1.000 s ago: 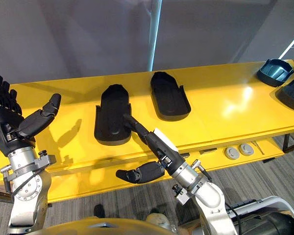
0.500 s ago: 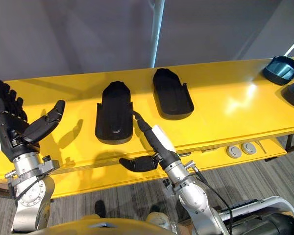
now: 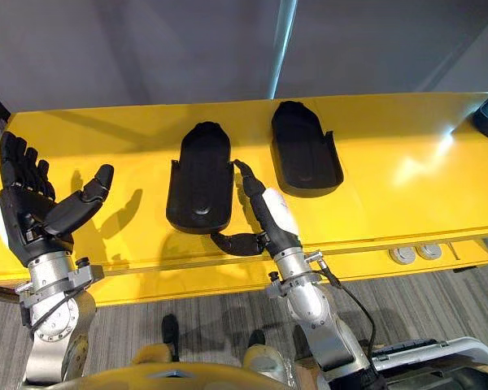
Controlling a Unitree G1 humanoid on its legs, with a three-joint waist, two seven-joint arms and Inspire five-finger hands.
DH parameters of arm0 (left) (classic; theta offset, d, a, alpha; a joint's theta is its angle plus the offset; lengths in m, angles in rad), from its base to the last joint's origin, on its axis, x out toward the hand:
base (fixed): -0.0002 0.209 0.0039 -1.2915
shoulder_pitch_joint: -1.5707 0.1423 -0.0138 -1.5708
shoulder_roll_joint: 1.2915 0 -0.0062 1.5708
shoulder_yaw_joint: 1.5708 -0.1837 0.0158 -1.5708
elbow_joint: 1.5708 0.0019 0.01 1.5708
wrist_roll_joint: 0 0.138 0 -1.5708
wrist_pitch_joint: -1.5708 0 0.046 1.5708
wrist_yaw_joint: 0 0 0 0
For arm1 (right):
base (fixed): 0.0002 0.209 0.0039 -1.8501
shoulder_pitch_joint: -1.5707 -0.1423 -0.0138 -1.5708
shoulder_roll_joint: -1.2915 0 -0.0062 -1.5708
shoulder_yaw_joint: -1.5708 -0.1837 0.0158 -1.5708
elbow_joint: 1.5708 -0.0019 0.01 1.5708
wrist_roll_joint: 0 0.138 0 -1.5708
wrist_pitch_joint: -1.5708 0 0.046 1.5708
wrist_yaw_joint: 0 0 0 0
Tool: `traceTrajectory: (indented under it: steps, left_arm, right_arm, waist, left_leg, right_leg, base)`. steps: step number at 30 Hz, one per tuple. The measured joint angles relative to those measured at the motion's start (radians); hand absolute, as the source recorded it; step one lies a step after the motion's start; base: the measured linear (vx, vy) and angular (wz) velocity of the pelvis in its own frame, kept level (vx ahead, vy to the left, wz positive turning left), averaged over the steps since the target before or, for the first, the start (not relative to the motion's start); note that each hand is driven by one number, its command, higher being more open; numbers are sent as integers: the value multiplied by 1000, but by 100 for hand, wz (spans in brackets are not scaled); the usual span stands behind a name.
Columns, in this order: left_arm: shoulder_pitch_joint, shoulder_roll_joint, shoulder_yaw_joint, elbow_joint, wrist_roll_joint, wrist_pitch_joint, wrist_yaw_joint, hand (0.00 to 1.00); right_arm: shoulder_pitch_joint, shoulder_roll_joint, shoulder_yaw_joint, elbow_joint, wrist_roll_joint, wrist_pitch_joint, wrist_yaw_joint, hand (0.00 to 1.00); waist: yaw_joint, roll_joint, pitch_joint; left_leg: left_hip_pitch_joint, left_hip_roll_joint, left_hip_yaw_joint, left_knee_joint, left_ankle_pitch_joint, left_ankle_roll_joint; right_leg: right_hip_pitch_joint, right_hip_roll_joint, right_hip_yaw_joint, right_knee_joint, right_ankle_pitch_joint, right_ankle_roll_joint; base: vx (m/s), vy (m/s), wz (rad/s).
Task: Walk over and take three plastic housings, then place them on the shelf
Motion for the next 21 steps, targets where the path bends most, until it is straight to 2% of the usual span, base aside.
traceTrajectory:
  steps: [5, 12, 21]
  left_arm:
    - [0, 0, 0, 2, -8, 0, -14, 100]
    - [0, 0, 2, 15, -17, -2, -19, 100]
    - [-4, 1, 3, 52, -32, -5, -31, 100]
  right_arm:
    - [-19, 0, 0, 9, -1, 17, -8, 100]
    - [-77, 2, -9, 91, -2, 54, -8, 100]
    - [-164, 2, -1, 166, -36, 58, -15, 100]
  waist:
    - [17, 4, 5]
    - [19, 1, 7]
    - [21, -1, 9]
  left_leg:
    - [-1, 0, -5, 0, 2, 1]
    - [-6, 1, -25, 0, 14, 0]
    - [-7, 3, -31, 0, 17, 3]
  right_leg:
    - [0, 0, -3, 3, -1, 0]
    - [1, -1, -27, 23, -10, -1]
    - [-1, 0, -30, 32, -13, 3]
  base:
    - [-1, -2, 3]
    - [-16, -8, 8]
    - [-33, -7, 2]
